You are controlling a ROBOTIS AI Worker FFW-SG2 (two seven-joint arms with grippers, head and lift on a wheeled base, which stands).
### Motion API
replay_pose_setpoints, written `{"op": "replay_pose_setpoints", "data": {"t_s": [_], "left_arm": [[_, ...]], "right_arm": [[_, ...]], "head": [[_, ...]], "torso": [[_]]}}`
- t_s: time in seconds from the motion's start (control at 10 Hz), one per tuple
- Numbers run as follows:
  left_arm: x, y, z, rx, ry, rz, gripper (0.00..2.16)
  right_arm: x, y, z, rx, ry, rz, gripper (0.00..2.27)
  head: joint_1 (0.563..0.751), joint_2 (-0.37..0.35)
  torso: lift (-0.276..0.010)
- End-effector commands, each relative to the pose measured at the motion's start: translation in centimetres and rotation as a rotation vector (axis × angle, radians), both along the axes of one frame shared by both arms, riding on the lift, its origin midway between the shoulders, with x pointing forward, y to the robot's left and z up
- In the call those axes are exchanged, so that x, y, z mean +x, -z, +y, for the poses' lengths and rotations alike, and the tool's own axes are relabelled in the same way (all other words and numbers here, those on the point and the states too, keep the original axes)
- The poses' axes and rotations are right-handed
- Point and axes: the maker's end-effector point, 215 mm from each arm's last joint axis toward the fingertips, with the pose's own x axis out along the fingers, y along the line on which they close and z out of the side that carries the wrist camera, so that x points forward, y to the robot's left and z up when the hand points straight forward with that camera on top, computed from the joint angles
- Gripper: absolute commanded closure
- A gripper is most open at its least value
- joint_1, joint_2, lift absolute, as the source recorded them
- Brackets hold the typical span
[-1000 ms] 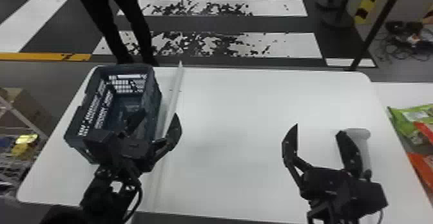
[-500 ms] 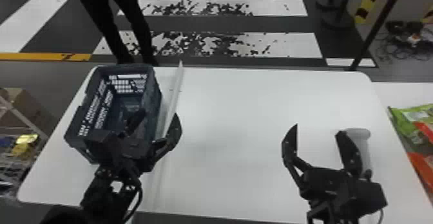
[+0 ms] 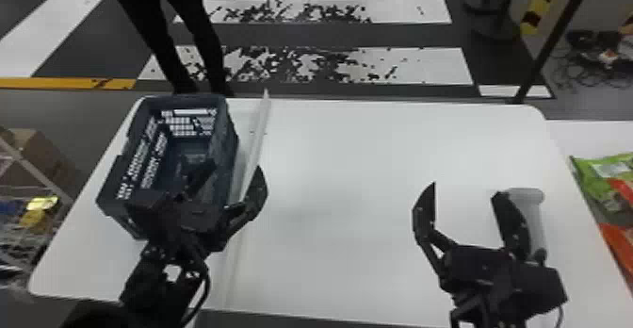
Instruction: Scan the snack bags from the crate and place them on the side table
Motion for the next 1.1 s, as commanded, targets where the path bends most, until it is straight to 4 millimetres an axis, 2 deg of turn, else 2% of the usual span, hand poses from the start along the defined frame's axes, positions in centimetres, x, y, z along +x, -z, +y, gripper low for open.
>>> {"op": "replay_pose_setpoints", "data": {"t_s": [0.0, 1.0], "left_arm": [[0.00, 0.00, 0.00, 0.000, 0.000, 0.000, 0.08], [-0.15, -0.09, 0.09, 0.001, 0.000, -0.001, 0.08]], "right_arm": [[0.01, 0.03, 0.06, -0.002, -0.001, 0.002, 0.03], [0.07, 0.09, 0.52, -0.011, -0.011, 0.005, 0.04]], "head": [[0.695, 0.070], [0.695, 0.077]], "torso": [[-0.050], [-0.050]]}}
